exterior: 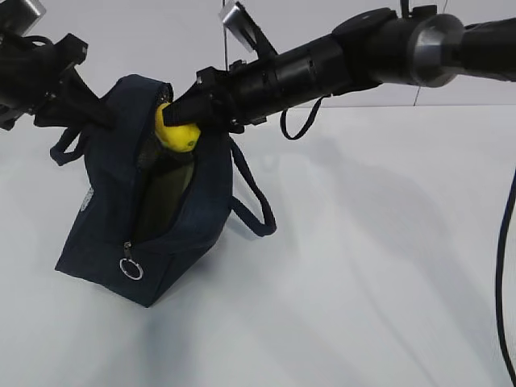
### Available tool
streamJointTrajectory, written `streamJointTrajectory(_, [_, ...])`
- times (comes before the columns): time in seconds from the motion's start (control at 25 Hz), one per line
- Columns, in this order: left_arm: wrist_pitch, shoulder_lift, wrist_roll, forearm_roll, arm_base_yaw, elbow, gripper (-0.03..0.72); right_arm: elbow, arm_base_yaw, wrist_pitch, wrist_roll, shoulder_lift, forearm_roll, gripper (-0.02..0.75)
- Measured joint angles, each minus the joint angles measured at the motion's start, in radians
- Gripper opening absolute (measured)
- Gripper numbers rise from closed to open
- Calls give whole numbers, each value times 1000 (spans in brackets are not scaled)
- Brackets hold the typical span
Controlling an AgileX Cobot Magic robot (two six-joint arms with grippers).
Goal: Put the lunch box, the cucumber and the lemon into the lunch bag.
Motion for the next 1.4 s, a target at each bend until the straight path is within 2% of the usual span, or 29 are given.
streamJointTrajectory(0.2, [4,0,0,-4,0,0,-5,0,33,-6,-64,34,7,356])
streamJointTrajectory(0.4, [6,0,0,-7,0,0,-5,0,43,-10,-93,36,12,459])
streamJointTrajectory(0.52, [8,0,0,-7,0,0,-5,0,43,-13,-98,36,14,490])
streamJointTrajectory(0.92, [11,0,0,-7,0,0,-5,-7,36,69,-99,36,10,495])
streamJointTrajectory(1.2, [14,0,1,-7,0,0,-5,-109,14,184,-90,36,-7,495])
streamJointTrajectory(1.32, [18,0,1,-7,0,0,-5,-183,0,201,-37,36,-96,495])
streamJointTrajectory(1.4, [18,0,1,-7,0,0,-5,-243,-8,207,16,36,-236,495])
